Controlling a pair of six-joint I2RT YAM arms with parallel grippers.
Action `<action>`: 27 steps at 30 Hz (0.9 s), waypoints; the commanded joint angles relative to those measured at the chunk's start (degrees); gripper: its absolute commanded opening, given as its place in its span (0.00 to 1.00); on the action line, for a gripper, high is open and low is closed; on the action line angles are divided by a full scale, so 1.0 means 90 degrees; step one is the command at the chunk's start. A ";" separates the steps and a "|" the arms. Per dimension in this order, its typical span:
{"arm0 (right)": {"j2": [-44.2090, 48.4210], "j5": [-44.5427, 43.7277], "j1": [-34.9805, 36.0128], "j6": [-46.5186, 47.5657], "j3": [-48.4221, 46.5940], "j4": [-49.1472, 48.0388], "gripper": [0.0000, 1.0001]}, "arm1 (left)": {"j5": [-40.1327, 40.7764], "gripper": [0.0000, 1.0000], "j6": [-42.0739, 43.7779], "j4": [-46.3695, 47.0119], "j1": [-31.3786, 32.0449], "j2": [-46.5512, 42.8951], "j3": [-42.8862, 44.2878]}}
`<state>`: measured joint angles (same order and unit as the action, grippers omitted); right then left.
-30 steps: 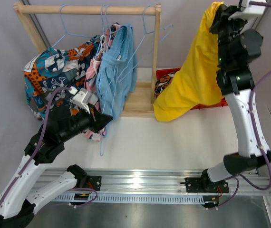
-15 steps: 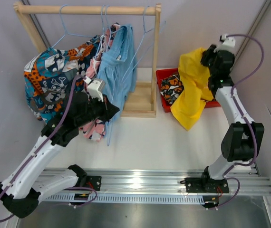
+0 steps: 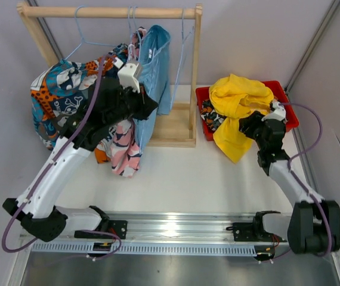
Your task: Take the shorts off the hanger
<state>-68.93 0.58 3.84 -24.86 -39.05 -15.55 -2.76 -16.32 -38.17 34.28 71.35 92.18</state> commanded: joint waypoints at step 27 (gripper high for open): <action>0.3908 0.0121 0.0414 -0.0148 0.1633 0.1034 0.54 | -0.0943 0.08 -0.0814 0.0579 -0.1192 0.4571 0.5353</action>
<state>-35.11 1.10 7.20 -25.50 -24.86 -6.31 -12.21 -21.23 -36.53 24.21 111.44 137.08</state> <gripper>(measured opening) 0.546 0.070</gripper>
